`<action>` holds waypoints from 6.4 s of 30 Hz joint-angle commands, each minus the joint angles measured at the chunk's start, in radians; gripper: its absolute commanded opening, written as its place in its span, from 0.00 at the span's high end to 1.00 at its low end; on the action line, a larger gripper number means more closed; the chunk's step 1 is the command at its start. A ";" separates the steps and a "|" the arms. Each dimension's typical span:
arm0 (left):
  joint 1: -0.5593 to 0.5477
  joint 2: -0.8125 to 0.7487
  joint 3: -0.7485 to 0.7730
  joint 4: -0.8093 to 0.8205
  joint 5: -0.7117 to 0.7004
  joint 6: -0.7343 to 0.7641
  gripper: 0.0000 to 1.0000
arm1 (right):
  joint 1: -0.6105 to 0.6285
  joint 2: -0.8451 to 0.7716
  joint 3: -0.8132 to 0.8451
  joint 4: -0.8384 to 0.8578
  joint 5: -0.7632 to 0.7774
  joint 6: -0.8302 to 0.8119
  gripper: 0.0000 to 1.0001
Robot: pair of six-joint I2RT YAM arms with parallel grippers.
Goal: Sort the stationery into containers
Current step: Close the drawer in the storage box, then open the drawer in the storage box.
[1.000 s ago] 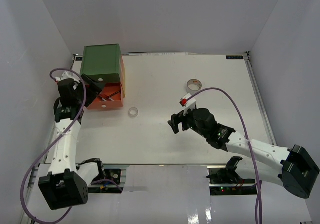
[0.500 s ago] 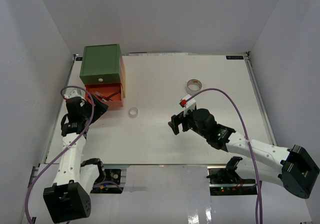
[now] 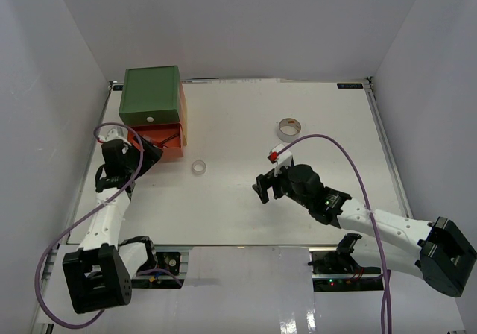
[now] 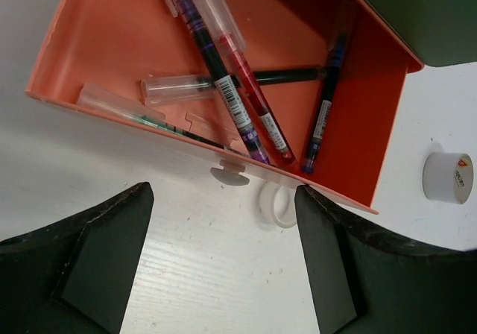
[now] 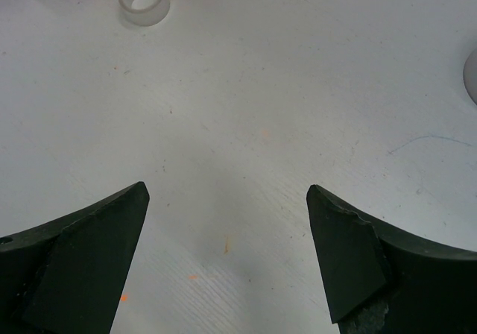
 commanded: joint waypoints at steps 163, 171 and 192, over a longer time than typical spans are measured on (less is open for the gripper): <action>0.040 0.977 -0.217 1.706 0.091 -0.589 0.39 | 0.001 -0.190 -0.129 0.104 -0.027 -0.158 0.10; 0.045 0.992 -0.219 1.749 0.094 -0.590 0.42 | 0.001 -0.166 -0.126 0.107 -0.042 -0.161 0.10; 0.048 0.985 -0.170 1.749 0.096 -0.590 0.43 | 0.001 -0.144 -0.121 0.109 -0.055 -0.164 0.10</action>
